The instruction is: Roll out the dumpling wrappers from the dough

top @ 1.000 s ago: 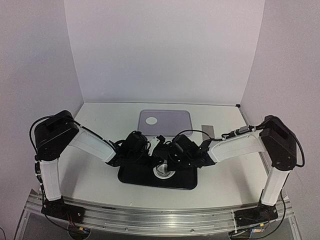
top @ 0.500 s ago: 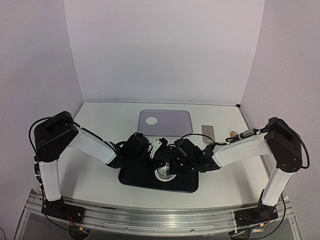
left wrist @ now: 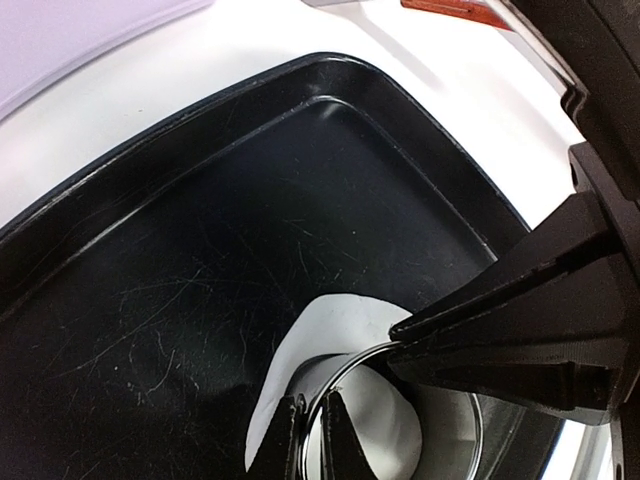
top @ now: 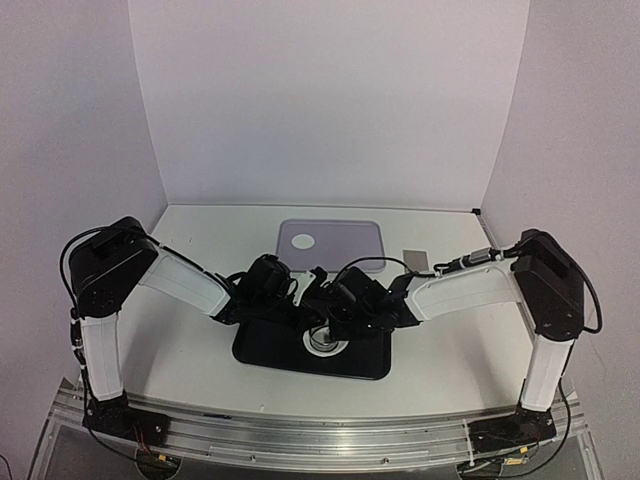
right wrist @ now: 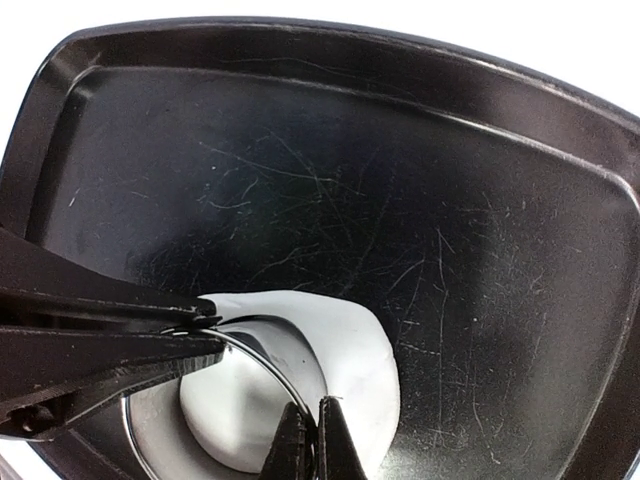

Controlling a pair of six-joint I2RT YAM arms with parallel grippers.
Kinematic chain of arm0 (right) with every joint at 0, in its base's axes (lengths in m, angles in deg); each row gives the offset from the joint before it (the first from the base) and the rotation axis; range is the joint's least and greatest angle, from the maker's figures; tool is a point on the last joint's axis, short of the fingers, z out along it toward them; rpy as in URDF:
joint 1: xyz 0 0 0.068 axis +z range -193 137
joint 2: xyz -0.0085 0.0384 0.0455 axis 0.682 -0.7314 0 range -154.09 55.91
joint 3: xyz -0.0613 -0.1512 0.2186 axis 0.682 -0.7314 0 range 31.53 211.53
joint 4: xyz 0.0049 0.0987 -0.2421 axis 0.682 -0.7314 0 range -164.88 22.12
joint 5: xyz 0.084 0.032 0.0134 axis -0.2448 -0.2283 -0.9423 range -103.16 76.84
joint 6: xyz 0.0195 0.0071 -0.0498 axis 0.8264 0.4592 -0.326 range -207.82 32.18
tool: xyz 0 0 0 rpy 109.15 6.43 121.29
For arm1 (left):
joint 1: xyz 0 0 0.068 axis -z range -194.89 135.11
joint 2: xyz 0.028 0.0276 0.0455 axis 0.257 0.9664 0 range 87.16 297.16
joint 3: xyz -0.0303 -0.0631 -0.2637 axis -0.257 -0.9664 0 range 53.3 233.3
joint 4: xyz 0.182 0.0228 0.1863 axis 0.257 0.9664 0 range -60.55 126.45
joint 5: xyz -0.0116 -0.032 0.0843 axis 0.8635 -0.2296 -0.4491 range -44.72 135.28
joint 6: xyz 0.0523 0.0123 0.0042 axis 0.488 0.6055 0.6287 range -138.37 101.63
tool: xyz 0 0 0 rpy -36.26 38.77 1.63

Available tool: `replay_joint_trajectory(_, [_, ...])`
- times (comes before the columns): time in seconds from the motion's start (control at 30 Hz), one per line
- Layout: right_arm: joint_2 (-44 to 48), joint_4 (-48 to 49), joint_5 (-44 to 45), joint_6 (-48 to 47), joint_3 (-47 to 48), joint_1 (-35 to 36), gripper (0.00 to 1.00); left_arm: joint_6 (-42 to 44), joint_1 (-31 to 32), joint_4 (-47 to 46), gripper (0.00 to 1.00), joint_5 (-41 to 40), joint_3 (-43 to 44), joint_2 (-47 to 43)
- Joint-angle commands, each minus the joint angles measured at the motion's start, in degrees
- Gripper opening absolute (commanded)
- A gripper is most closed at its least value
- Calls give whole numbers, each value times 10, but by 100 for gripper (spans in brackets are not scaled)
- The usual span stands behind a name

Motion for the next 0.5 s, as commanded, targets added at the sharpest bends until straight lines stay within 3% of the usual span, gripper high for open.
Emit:
replay_joint_trajectory(0.0, [-52, -140, -45, 37, -45, -45, 0, -6, 8, 249, 0, 96, -12, 102])
replay_joint_trajectory(0.33, [-93, -135, -70, 45, -13, -58, 0, -11, -6, 283, 0, 106, 15, 124])
replay_joint_trajectory(0.47, [-95, -51, -103, 67, -64, -58, 0, -8, -7, 277, 0, 98, 5, 122])
